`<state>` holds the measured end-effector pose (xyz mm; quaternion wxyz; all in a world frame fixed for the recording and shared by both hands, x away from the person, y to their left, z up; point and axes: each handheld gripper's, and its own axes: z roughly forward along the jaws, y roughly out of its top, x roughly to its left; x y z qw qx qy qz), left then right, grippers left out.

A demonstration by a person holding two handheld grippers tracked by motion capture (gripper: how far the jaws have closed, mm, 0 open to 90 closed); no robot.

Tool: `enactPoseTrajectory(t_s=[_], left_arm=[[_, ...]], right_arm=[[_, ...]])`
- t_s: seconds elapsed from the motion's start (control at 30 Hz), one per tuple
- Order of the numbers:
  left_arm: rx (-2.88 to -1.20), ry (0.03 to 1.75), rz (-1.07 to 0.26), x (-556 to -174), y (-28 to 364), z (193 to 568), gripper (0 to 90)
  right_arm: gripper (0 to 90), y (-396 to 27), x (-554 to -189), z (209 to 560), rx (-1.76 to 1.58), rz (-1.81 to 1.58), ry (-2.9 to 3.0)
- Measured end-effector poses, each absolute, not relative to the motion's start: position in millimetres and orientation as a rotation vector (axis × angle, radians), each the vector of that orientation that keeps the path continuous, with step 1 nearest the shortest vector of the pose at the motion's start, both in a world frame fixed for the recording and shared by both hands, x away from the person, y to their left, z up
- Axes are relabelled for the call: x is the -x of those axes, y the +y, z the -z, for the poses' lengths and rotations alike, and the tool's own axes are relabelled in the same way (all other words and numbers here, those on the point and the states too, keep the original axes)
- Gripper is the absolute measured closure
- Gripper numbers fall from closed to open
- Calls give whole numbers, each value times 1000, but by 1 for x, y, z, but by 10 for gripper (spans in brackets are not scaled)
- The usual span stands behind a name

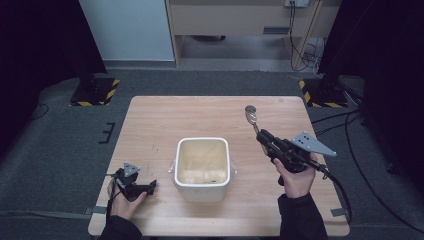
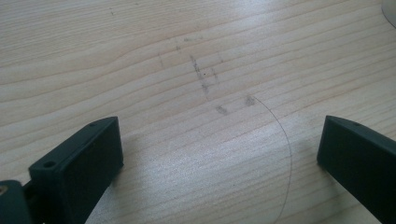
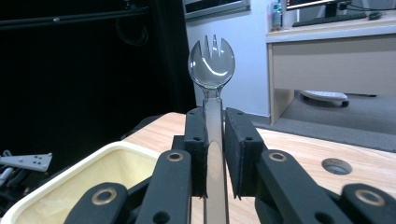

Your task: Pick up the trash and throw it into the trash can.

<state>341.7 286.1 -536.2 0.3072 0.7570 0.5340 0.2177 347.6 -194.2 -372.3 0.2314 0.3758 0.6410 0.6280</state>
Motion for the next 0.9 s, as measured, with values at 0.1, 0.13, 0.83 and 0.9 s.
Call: enactPoseTrajectory(t_s=[0.1, 0.13, 0.83, 0.9], left_arm=[[-2003, 1412, -576, -342, 286, 536, 0], [-2003, 1412, -576, -342, 286, 536, 0], [-2002, 1411, -576, -342, 286, 536, 0], [-2002, 1411, -576, -342, 286, 536, 0]], right_arm=[[796, -190, -347, 372, -1024, -1733, 1773], [796, -186, -345, 372, -1012, -1739, 1784], [796, -152, -344, 377, -911, -1810, 1879], [796, -146, -343, 376, -891, -1811, 1894]])
